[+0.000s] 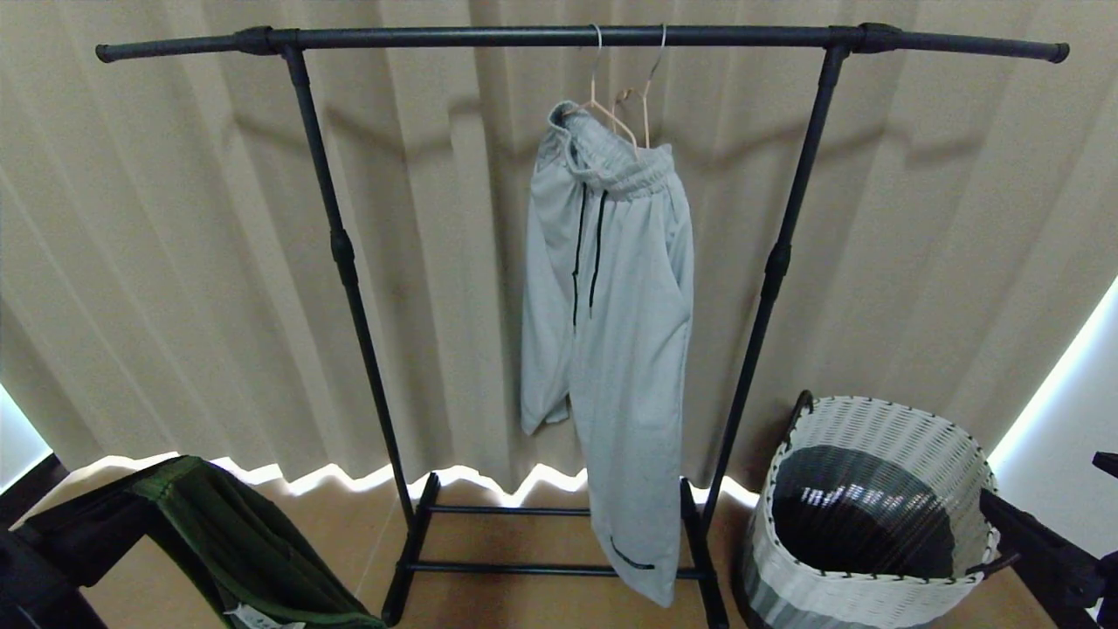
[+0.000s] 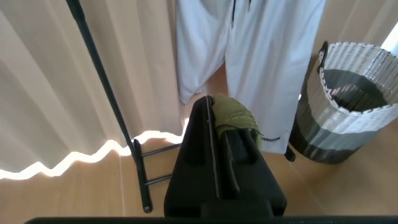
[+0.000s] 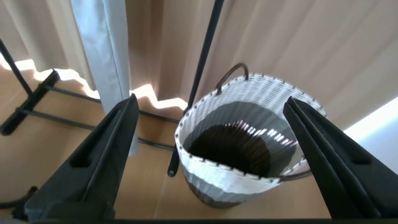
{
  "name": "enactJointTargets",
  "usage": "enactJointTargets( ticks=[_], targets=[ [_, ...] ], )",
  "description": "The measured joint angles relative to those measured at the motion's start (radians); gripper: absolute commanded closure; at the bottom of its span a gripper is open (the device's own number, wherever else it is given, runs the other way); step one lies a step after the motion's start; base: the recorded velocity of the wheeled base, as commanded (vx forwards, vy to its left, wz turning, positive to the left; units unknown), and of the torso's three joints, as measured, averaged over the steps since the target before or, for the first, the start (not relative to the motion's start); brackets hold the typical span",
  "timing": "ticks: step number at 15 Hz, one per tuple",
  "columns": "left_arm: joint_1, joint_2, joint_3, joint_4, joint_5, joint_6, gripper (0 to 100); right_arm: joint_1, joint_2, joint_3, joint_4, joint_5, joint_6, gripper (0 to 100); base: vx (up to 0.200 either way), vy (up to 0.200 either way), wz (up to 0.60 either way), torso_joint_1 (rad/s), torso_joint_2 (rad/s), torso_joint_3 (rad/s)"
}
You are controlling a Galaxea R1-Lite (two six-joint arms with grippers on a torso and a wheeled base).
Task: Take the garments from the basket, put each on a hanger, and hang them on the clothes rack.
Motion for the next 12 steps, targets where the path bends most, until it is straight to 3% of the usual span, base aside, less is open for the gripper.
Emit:
enactJointTargets(
  ticks=[12],
  targets=[
    [-0.006,0.002,0.002,-0.017,-0.002,-0.004,100,-0.002,0.006,0.007,0.001,0.001,0.004,0,0.000,0.000,0.00,0.163,-0.48,-0.321]
  ],
)
